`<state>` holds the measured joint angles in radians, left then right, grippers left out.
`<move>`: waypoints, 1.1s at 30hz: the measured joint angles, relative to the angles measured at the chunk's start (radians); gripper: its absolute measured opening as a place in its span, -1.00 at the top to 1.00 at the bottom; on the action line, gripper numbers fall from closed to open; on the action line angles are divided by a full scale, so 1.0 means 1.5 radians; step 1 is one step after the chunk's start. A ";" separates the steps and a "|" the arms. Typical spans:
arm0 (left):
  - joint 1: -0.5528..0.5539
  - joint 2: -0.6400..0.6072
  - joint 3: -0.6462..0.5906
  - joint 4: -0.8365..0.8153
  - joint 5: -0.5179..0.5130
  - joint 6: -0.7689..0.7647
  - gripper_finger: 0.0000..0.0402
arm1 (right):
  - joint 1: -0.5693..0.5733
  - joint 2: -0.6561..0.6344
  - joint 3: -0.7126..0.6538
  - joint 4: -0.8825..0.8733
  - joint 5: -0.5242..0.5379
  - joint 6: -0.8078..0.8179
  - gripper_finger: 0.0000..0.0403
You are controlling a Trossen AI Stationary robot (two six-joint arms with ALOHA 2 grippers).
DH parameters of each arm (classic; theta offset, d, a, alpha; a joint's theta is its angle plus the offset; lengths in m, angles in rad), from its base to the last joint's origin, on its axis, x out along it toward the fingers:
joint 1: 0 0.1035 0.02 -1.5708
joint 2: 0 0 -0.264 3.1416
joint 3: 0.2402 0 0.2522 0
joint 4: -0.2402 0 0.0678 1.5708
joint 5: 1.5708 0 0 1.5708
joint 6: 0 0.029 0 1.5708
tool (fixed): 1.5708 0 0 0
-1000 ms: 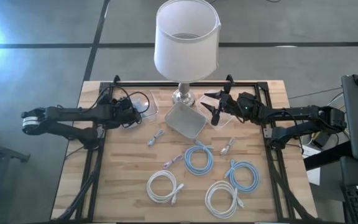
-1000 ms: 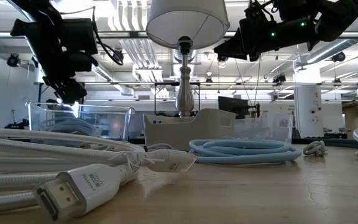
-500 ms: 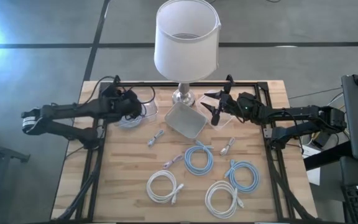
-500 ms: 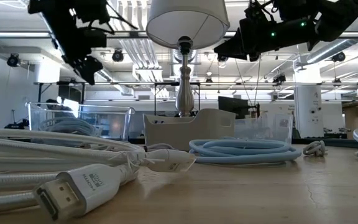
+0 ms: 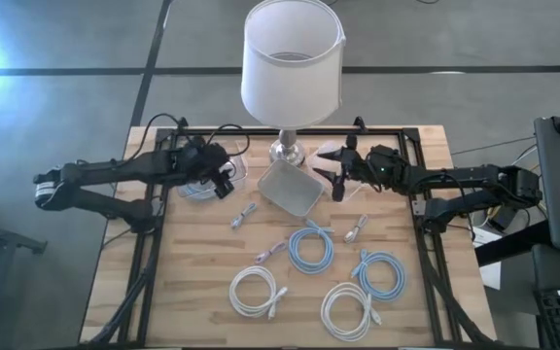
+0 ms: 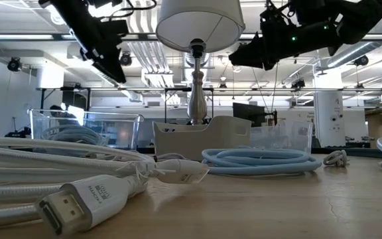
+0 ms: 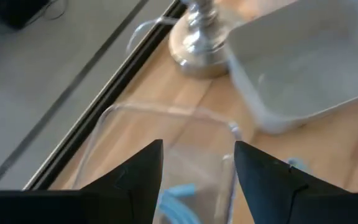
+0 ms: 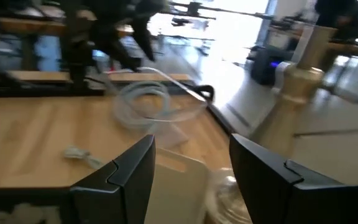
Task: Pick & Place USB Port
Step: Put the left blue HDMI cable into the left transparent bin
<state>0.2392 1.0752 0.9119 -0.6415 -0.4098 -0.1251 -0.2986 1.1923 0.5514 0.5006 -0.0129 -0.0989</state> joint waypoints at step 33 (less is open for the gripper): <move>-0.049 0.000 -0.072 0.138 0.140 0.014 -0.01 | 0.210 0.000 0.000 -0.222 -0.046 0.136 -0.01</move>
<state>0.1654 1.0753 0.8036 -0.4349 -0.2001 -0.1045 0.0163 1.1927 0.5514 0.1676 -0.0819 0.1046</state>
